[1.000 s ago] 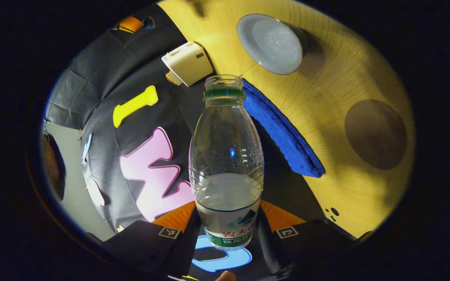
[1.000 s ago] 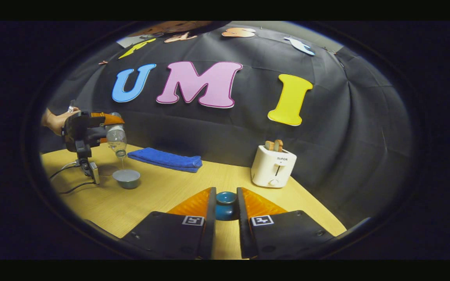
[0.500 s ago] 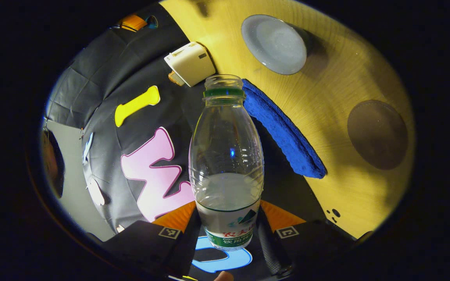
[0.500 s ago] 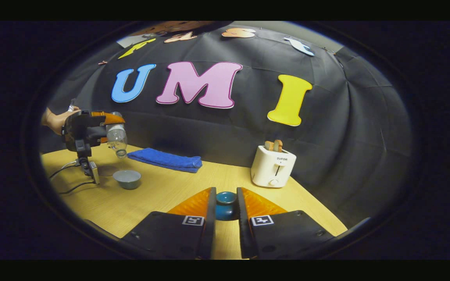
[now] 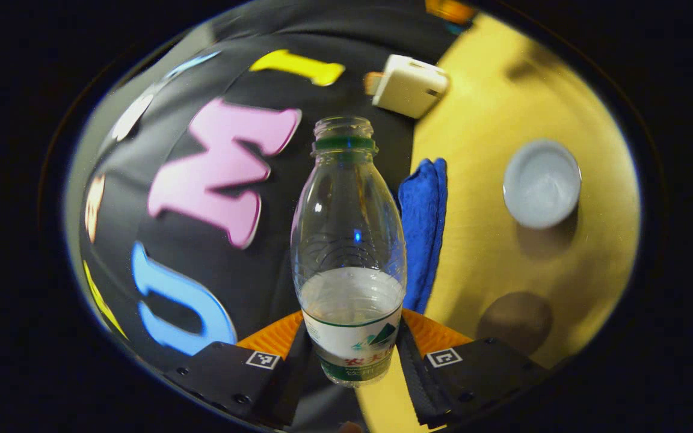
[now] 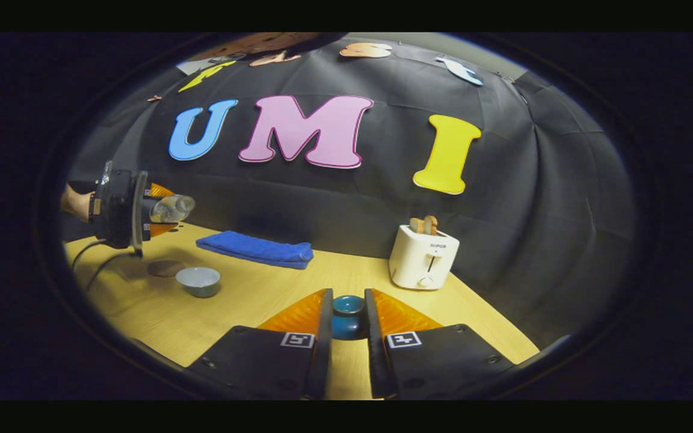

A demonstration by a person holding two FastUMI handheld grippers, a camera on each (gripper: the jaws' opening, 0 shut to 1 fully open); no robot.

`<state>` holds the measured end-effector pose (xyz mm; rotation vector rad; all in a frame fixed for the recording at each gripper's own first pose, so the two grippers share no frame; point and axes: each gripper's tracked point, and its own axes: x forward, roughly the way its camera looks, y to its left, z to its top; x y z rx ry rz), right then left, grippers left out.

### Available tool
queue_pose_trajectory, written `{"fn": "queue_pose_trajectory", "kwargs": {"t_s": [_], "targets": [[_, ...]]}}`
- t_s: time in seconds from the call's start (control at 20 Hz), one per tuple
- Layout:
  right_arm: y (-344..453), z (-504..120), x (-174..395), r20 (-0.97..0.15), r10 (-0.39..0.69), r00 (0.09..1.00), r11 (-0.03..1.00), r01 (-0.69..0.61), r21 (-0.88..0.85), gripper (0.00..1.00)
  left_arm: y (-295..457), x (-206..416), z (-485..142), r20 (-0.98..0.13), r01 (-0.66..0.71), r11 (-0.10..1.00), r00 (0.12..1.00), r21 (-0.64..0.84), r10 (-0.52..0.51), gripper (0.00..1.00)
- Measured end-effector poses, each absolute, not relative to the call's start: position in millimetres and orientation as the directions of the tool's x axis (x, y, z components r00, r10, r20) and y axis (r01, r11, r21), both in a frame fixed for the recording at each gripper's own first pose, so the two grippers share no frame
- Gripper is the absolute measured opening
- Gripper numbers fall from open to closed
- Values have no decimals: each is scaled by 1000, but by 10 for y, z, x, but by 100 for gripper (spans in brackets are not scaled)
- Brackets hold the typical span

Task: Open the teacup lid with one hand, grasp the water bottle and pour water into the teacup with the other hand; after pouring, place the water bottle on the coaster and then close the teacup lid.

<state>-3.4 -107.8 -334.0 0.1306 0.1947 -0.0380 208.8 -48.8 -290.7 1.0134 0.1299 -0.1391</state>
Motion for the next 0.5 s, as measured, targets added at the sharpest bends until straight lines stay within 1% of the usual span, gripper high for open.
{"fn": "queue_pose_trajectory", "kwargs": {"t_s": [0.05,0.1,0.2,0.3,0.35,0.4,0.45,0.5], "targets": [[-1050,-3329,-17,-196,-23,980,990,49,129,29,-483,2121,-2980,-195,195,643,978,741,-72,73],[-1018,-3319,-3,-196,-21,980,990,47,130,29,-511,2156,-3044,-212,209,740,973,640,-91,73],[-950,-3312,20,-196,-12,980,990,39,133,29,-583,2176,-3099,-226,235,870,963,433,-147,73],[-872,-3296,47,-198,-2,980,991,28,132,29,-659,2159,-3058,-221,244,944,956,222,-195,74],[-830,-3281,62,-198,5,980,991,21,132,34,-694,2170,-3034,-209,241,963,954,120,-213,74],[-791,-3279,82,-198,10,980,991,17,133,29,-709,2164,-3016,-195,237,971,954,31,-226,74],[-756,-3262,91,-197,16,980,991,11,137,29,-718,2182,-3017,-179,229,973,957,-27,-230,74],[-720,-3250,106,-197,22,980,990,6,141,34,-731,2201,-3040,-172,226,972,957,-59,-233,73]]}}
